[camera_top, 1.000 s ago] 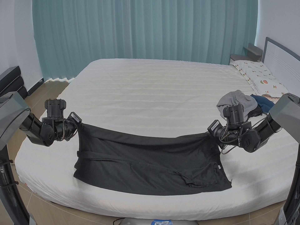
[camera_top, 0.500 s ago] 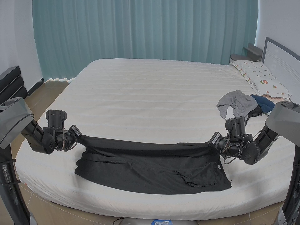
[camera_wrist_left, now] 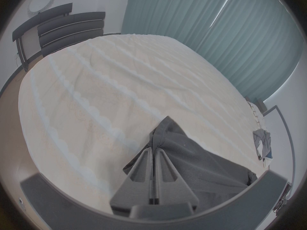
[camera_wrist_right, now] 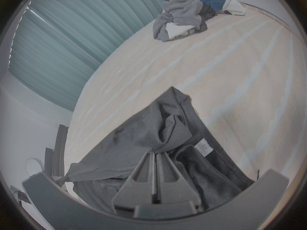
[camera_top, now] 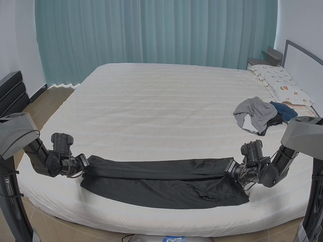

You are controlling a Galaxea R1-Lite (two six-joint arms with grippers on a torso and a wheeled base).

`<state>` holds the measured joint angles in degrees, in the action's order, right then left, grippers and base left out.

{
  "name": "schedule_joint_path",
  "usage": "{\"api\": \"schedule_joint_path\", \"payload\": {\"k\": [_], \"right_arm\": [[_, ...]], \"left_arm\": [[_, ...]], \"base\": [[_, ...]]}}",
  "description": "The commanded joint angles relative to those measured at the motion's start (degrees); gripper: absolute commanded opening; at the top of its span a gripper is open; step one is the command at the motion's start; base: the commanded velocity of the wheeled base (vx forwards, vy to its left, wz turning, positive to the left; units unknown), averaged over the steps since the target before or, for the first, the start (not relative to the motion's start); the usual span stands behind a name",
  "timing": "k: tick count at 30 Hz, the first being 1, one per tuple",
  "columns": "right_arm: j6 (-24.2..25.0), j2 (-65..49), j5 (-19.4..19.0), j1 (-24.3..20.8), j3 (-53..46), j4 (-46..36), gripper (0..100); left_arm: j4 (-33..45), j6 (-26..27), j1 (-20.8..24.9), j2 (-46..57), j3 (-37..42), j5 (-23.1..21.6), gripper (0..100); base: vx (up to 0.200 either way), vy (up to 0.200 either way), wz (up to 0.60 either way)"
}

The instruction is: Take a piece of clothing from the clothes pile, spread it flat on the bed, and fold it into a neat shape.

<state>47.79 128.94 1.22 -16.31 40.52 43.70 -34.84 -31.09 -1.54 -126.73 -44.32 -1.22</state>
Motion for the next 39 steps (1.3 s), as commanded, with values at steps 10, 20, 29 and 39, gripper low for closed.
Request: {"api": "schedule_joint_path", "payload": {"k": [10, 20, 29, 39], "right_arm": [[0.1, 1.4, -0.1, -0.4, -0.1, 0.0, 100], [1.8, -4.7, -1.3, 1.1, -0.3, 0.1, 100], [7.7, -4.2, -10.4, 7.2, 0.6, 0.3, 100], [12.8, 0.2, -15.5, 10.1, -1.8, 11.2, 100]], "left_arm": [[0.3, 0.1, 0.0, -0.6, 1.0, 0.2, 100], [0.4, -1.0, -1.5, 2.5, 0.5, -0.5, 100], [6.4, -12.1, -1.0, -4.0, -14.8, -5.9, 100], [10.1, -11.0, 1.8, -8.8, -19.6, -5.1, 100]], "base": [[0.0, 0.0, 0.0], [0.0, 0.0, 0.0], [0.0, 0.0, 0.0], [0.0, 0.0, 0.0]]}}
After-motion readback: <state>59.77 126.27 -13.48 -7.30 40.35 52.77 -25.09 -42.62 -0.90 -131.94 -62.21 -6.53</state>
